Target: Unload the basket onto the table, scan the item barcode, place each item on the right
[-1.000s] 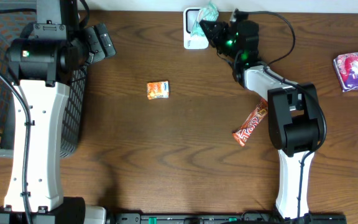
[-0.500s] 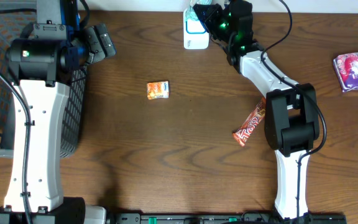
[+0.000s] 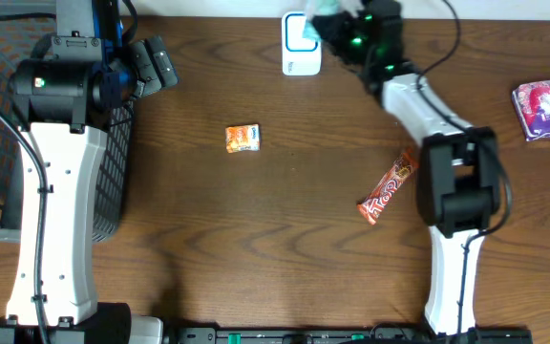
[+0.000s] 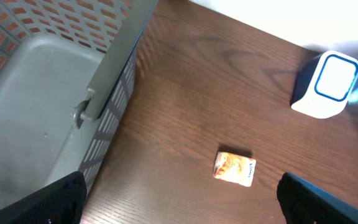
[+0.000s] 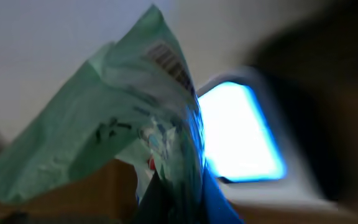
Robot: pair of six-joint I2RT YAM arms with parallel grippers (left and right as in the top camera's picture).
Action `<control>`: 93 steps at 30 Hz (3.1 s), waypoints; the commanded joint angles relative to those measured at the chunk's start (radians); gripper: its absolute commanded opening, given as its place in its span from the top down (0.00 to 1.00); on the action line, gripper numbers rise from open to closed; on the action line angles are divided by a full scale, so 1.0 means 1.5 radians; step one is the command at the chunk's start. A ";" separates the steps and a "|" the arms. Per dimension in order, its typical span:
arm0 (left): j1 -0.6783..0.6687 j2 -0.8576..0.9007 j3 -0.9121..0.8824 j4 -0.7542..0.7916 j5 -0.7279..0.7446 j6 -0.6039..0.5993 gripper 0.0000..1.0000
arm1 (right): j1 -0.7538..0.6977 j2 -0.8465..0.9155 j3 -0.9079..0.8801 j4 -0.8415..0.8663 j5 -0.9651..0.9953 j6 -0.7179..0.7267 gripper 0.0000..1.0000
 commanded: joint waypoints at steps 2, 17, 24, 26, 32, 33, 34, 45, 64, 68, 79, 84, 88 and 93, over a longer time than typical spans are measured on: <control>0.003 0.002 0.002 -0.002 -0.004 -0.003 0.02 | -0.107 -0.087 0.014 -0.201 0.036 -0.141 0.99; 0.003 0.002 0.002 -0.002 -0.004 -0.003 0.02 | -0.308 -0.127 0.014 -0.596 0.400 -0.504 0.38; 0.003 0.002 0.002 -0.002 -0.004 -0.003 0.02 | -0.317 -0.130 0.014 -0.682 0.378 -0.510 0.01; 0.003 0.002 0.002 -0.002 -0.004 -0.003 0.02 | -0.312 -0.135 0.014 -0.719 0.321 -0.500 0.01; 0.003 0.002 0.002 -0.002 -0.004 -0.003 0.02 | -0.268 -0.140 0.014 -0.835 0.066 -0.502 0.01; 0.003 0.002 0.002 -0.002 -0.004 -0.003 0.02 | -0.251 -0.141 0.014 -0.851 0.049 -0.502 0.01; 0.003 0.002 0.002 -0.002 -0.004 -0.003 0.02 | -0.241 -0.141 0.014 -0.859 0.049 -0.502 0.01; 0.003 0.002 0.002 -0.002 -0.004 -0.003 0.02 | -0.055 -0.146 0.014 -0.911 0.236 -0.305 0.01; 0.003 0.002 0.002 -0.002 -0.004 -0.003 0.02 | 0.155 -0.146 0.012 -0.883 0.313 -0.299 0.01; 0.003 0.002 0.002 -0.002 -0.004 -0.003 0.02 | 0.172 -0.146 0.009 -0.882 0.298 -0.267 0.01; 0.003 0.002 0.002 -0.002 -0.004 -0.003 0.02 | 0.209 -0.146 0.009 -0.853 0.213 -0.267 0.39; 0.003 0.002 0.002 -0.002 -0.004 -0.003 0.02 | 0.213 -0.146 0.009 -0.841 0.216 -0.234 0.12; 0.003 0.002 0.002 -0.002 -0.004 -0.003 0.02 | 0.217 -0.146 0.006 -0.842 0.235 -0.181 0.13; 0.003 0.002 0.002 -0.002 -0.004 -0.003 0.02 | 0.220 -0.146 -0.003 -0.839 0.241 -0.172 0.12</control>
